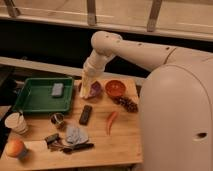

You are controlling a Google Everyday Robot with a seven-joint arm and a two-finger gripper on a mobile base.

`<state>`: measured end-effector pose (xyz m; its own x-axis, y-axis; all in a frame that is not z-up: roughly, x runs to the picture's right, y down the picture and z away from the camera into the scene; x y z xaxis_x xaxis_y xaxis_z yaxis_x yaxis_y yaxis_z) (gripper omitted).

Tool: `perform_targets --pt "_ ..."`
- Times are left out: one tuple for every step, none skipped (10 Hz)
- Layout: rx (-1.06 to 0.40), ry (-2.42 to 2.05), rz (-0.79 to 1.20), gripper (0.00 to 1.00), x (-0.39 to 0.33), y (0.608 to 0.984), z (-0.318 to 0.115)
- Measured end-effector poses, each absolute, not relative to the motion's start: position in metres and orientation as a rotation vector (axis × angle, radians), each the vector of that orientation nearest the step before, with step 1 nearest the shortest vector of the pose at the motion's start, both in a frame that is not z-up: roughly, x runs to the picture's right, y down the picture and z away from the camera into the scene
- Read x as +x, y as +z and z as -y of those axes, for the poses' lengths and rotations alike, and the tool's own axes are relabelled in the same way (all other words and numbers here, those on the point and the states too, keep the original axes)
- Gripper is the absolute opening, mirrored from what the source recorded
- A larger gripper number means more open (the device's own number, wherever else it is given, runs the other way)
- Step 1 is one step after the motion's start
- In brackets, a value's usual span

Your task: Place banana in purple bowl

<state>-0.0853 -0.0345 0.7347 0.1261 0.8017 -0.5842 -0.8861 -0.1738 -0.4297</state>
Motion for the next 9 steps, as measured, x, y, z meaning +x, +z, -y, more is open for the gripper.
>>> perform_targets --pt "-0.89 1.505 -0.122 0.0 -0.084 0.734 0.035" --pt "-0.891 1.505 -0.122 0.0 -0.084 0.735 0.035" --pt "-0.894 1.5 -0.125 0.0 -0.085 0.735 0.034" --pt "-0.885 1.485 -0.132 0.0 -0.084 0.74 0.034" --pt "-0.878 1.47 -0.134 0.0 -0.089 0.745 0.036" --pt "-0.86 1.449 -0.138 0.0 -0.098 0.755 0.044" --pt "-0.85 1.437 -0.148 0.0 -0.103 0.764 0.05" --pt "-0.839 1.437 -0.158 0.0 -0.102 0.773 0.056" --pt "-0.831 1.438 -0.171 0.0 -0.1 0.784 0.061"
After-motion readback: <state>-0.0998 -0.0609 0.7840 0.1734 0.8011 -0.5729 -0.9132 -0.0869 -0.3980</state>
